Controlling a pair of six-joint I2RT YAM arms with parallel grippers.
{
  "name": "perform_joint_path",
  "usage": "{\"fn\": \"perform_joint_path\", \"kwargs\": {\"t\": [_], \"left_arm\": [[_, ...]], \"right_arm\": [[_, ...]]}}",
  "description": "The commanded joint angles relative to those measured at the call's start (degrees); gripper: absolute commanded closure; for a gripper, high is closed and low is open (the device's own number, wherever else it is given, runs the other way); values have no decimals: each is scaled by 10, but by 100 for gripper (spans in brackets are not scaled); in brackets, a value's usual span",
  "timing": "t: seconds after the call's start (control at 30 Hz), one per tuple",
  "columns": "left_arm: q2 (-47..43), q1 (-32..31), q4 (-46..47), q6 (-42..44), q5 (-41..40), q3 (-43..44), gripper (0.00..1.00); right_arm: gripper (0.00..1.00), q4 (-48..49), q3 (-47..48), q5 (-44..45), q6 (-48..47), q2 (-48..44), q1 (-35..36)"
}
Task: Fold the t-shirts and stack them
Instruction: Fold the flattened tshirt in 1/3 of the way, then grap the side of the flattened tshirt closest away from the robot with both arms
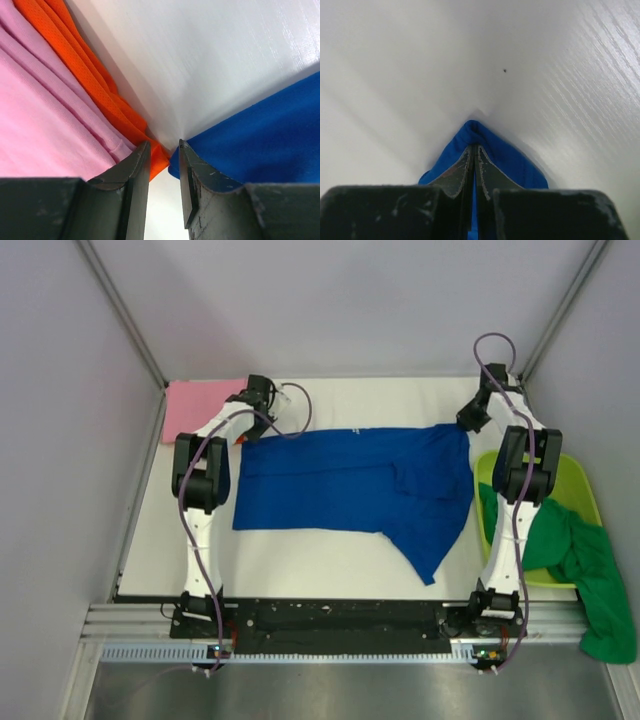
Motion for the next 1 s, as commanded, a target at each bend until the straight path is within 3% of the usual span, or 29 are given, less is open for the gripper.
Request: {"fn": "perform_joint_path", "kwargs": {"t": [0.0, 0.13, 0.27, 0.37, 0.53, 0.63, 0.73, 0.77, 0.87, 0.97], "left_arm": [[-22, 3, -2, -9, 1, 29, 66], [-72, -3, 4, -2, 23, 26, 61], [-139, -13, -6, 9, 54, -8, 55], [-198, -23, -17, 30, 102, -66, 53], [-320, -47, -93, 110, 233, -193, 52], [-401, -48, -161, 178, 288, -280, 51], [-474, -47, -195, 265, 289, -386, 49], [-493, -47, -194, 281, 283, -419, 47], [-533, -47, -182, 318, 272, -510, 43], [-535, -47, -123, 304, 248, -569, 41]], "right_arm": [[100, -8, 70, -25, -76, -18, 7], [94, -9, 76, -24, -150, -84, 29], [69, -20, 33, -50, -222, -180, 58], [46, -23, -63, -48, -277, -270, 104], [26, -32, -248, -59, -383, -440, 197], [25, -42, -364, -37, -457, -540, 270], [21, -57, -481, -29, -551, -650, 327], [12, -69, -519, -53, -594, -687, 343], [12, -113, -592, -86, -701, -765, 377], [13, -139, -635, -85, -767, -781, 420]]}}
